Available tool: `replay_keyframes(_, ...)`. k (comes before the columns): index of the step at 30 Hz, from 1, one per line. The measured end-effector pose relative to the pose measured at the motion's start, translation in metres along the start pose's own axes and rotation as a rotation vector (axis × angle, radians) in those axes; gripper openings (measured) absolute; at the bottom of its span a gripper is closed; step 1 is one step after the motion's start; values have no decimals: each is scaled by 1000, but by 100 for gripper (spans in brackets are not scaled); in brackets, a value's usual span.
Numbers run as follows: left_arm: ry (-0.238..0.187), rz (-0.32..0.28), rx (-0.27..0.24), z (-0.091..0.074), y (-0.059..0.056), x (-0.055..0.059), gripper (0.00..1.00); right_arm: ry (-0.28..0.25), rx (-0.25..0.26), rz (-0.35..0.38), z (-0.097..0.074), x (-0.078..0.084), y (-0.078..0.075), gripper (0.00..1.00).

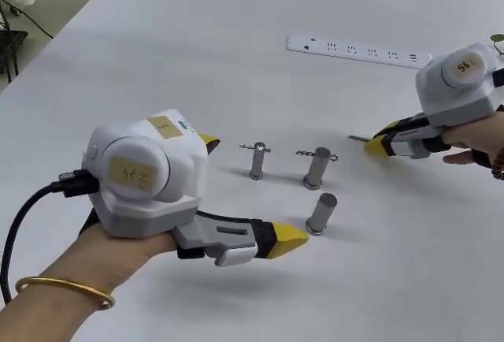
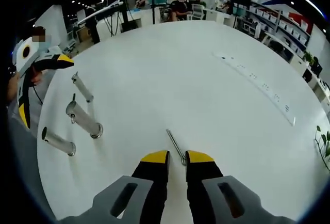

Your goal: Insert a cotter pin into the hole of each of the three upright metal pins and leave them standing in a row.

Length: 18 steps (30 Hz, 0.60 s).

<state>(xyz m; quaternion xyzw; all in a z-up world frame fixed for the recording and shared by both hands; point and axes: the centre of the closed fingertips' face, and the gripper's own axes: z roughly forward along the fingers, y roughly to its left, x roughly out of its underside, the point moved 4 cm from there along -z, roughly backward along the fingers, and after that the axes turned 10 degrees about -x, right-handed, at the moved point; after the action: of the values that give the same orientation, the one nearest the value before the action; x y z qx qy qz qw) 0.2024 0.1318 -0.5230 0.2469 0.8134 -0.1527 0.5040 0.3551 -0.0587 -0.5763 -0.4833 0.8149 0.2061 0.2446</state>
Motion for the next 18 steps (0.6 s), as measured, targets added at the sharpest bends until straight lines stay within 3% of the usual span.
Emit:
replay_keyframes(4, 5, 2, -2, 0, 0, 1, 99, 30, -4, -15, 1, 1, 3, 0)
replay_keyframes(9, 10, 2, -4, 0, 1, 2, 99, 73, 21, -42, 2, -1, 4, 0)
replay_keyframes(18, 20, 2, -7, -1, 2, 3, 99, 79, 13, -49, 2, -1, 4, 0)
